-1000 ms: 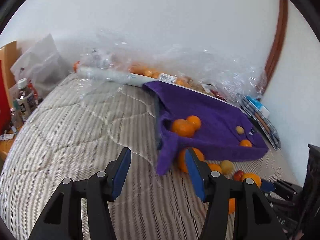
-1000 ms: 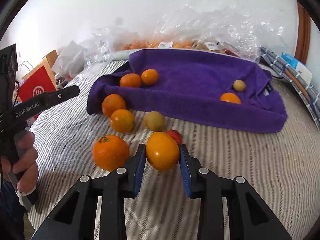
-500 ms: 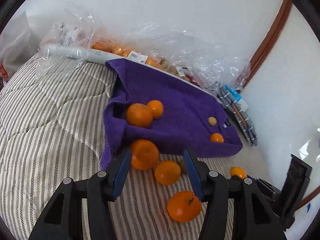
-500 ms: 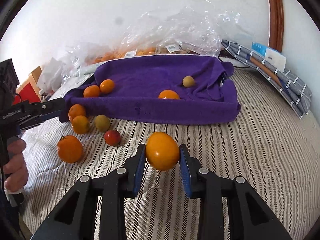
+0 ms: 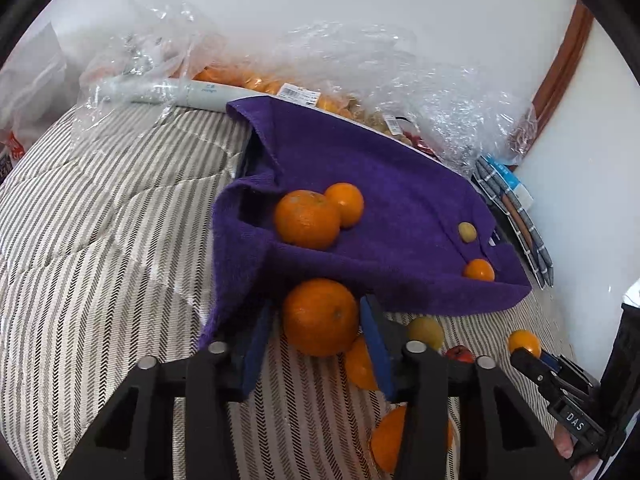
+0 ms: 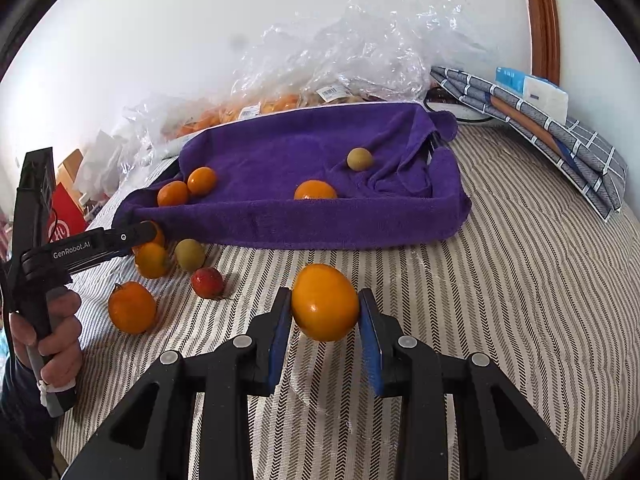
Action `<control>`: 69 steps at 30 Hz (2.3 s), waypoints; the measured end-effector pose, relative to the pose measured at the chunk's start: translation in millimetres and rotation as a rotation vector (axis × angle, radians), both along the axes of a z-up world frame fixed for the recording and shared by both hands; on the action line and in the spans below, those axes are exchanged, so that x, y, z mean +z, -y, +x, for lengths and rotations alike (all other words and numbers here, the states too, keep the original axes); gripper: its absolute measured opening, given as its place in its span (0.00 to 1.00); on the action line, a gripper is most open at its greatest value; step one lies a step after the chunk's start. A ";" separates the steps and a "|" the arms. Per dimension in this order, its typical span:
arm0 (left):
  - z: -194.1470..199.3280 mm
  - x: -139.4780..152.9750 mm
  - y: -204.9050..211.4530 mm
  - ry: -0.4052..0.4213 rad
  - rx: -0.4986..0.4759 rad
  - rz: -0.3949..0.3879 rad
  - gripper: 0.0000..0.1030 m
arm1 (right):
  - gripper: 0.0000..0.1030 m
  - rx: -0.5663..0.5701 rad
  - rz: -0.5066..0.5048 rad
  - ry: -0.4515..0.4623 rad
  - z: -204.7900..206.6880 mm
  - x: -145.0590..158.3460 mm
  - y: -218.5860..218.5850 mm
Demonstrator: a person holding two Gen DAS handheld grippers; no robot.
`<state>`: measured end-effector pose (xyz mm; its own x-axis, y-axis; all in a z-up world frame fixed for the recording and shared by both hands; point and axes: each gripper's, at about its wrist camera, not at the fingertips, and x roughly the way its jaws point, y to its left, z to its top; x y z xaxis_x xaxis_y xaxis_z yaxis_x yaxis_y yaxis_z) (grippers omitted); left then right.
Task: Organize fruits
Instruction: 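Grasp a yellow-orange tomato with the right tool while the left tool grasps an orange, then carry the tomato and orange over the purple towel with both tools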
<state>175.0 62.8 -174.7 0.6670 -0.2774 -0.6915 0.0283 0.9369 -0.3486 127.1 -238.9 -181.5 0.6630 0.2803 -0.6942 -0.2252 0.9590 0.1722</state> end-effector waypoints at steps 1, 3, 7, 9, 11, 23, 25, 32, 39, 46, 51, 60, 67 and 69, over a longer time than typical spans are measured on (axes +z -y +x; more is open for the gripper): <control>-1.3 0.8 2.1 0.007 -0.002 0.016 0.37 | 0.32 0.004 -0.003 -0.001 0.0 -0.2 -1.3; -4.3 2.6 4.8 0.021 -0.006 0.035 0.36 | 0.32 0.009 -0.007 -0.004 0.4 -0.4 -2.8; -11.2 6.7 2.5 0.049 -0.004 0.006 0.36 | 0.32 0.008 0.006 -0.004 0.3 -0.3 -0.6; -14.5 8.4 0.8 0.059 0.001 0.004 0.36 | 0.32 0.002 0.014 -0.005 0.5 -0.4 0.7; -16.5 10.5 0.8 0.073 0.006 0.009 0.36 | 0.32 -0.002 0.015 -0.008 1.2 -0.7 1.2; -31.4 24.7 3.0 0.162 0.009 0.050 0.36 | 0.32 -0.014 0.047 0.005 -0.4 0.5 6.3; -32.3 26.0 2.8 0.170 0.008 0.049 0.36 | 0.32 -0.017 0.054 0.011 -1.4 1.3 7.0; -37.4 31.0 4.8 0.198 0.004 0.051 0.36 | 0.32 -0.029 0.077 0.026 -4.1 3.0 10.5; -41.4 34.9 2.9 0.220 0.010 0.037 0.36 | 0.32 -0.038 0.097 0.038 -6.2 4.2 13.8; -46.9 39.5 -2.0 0.247 0.028 0.031 0.36 | 0.32 -0.055 0.117 0.020 -1.8 3.7 20.4; -48.4 44.1 -8.2 0.258 0.041 -0.006 0.36 | 0.32 -0.074 0.059 0.026 1.3 13.9 17.8; -29.3 67.5 -10.7 0.275 0.074 -0.036 0.36 | 0.32 -0.030 -0.011 0.131 21.6 60.8 10.4; 20.3 64.8 23.1 0.237 0.050 -0.010 0.36 | 0.32 -0.034 -0.073 0.121 74.2 57.2 4.4; 30.4 58.3 33.3 0.219 0.041 0.005 0.36 | 0.32 -0.031 -0.085 0.117 85.2 52.3 4.2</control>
<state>205.4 29.5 -116.4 0.8119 -0.2438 -0.5304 0.0647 0.9406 -0.3332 212.3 -243.1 -129.2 0.7482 0.2023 -0.6318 -0.2091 0.9758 0.0648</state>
